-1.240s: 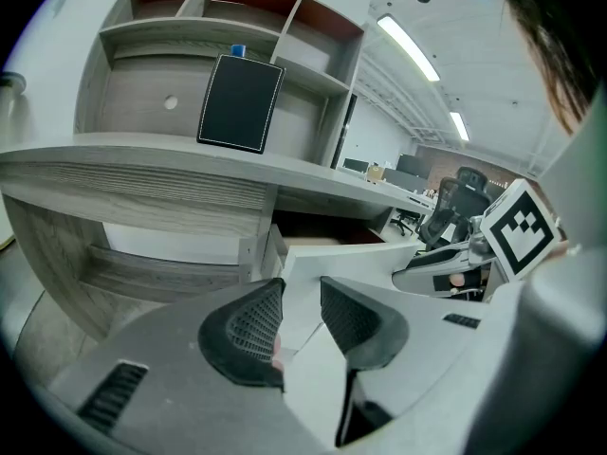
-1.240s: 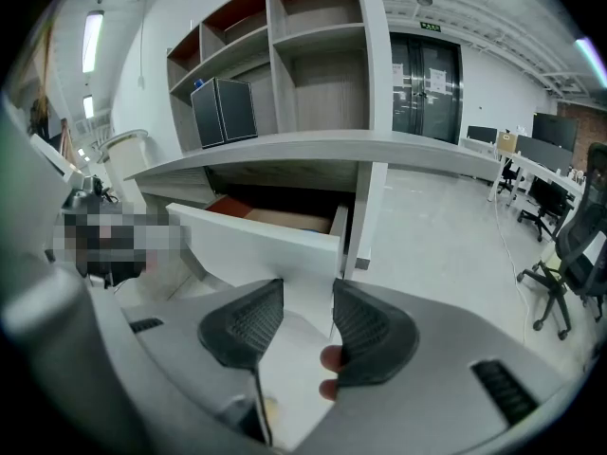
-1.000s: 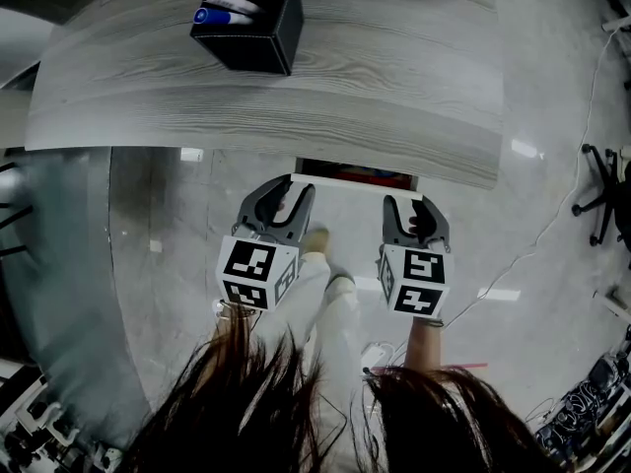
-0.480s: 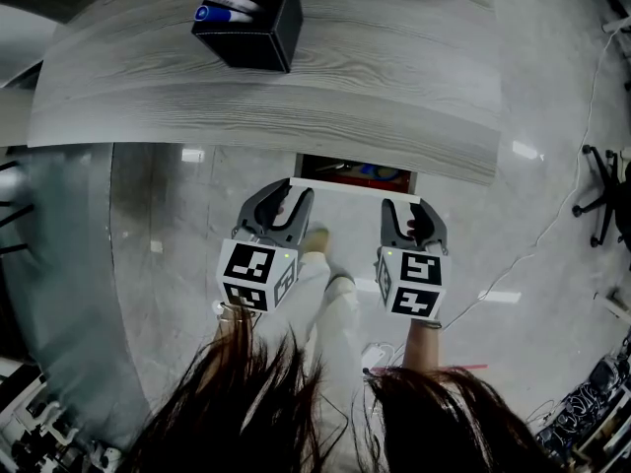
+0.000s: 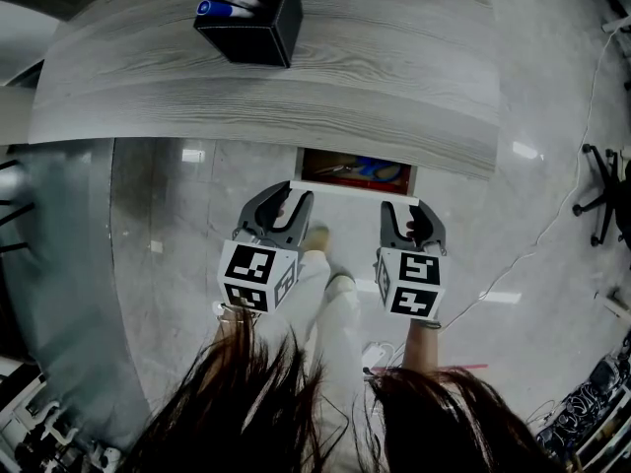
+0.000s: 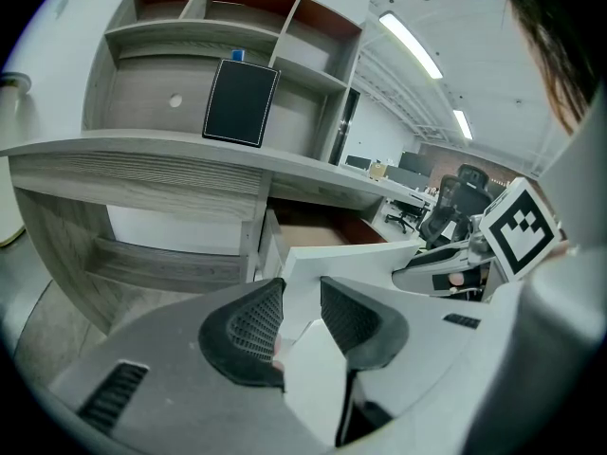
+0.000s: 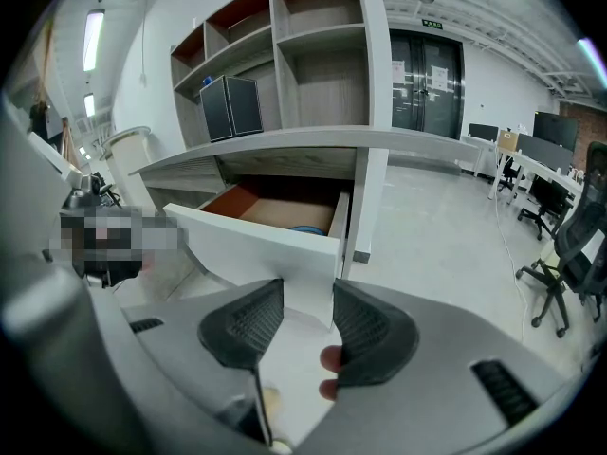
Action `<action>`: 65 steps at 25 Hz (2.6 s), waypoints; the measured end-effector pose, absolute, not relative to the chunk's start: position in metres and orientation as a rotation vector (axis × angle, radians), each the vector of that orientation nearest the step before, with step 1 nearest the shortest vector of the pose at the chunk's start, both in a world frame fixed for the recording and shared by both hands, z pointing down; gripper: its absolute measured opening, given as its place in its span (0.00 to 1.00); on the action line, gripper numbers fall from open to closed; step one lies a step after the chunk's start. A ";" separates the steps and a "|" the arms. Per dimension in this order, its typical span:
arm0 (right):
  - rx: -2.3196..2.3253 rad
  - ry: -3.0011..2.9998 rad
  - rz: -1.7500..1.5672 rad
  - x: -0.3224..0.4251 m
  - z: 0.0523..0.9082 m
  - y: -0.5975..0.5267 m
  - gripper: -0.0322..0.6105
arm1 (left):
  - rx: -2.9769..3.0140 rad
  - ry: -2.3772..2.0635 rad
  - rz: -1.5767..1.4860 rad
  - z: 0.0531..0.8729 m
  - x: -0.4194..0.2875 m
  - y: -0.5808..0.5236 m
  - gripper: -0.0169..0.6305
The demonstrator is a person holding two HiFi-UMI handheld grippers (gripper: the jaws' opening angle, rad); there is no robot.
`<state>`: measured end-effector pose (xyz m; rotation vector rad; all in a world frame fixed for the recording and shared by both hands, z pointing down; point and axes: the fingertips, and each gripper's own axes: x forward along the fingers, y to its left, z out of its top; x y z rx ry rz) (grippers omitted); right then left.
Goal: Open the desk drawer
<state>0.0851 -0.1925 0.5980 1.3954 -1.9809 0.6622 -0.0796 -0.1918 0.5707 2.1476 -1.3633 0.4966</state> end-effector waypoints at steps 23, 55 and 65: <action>1.387 -1.958 0.681 0.085 0.609 -0.181 0.31 | 2.131 -1.339 0.529 0.582 -0.079 -0.178 0.21; 1.364 -1.906 0.711 0.088 0.636 -0.169 0.31 | 2.110 -1.294 0.605 0.611 -0.077 -0.162 0.21; 1.356 -1.904 0.710 0.089 0.641 -0.168 0.31 | 2.104 -1.290 0.628 0.617 -0.076 -0.160 0.21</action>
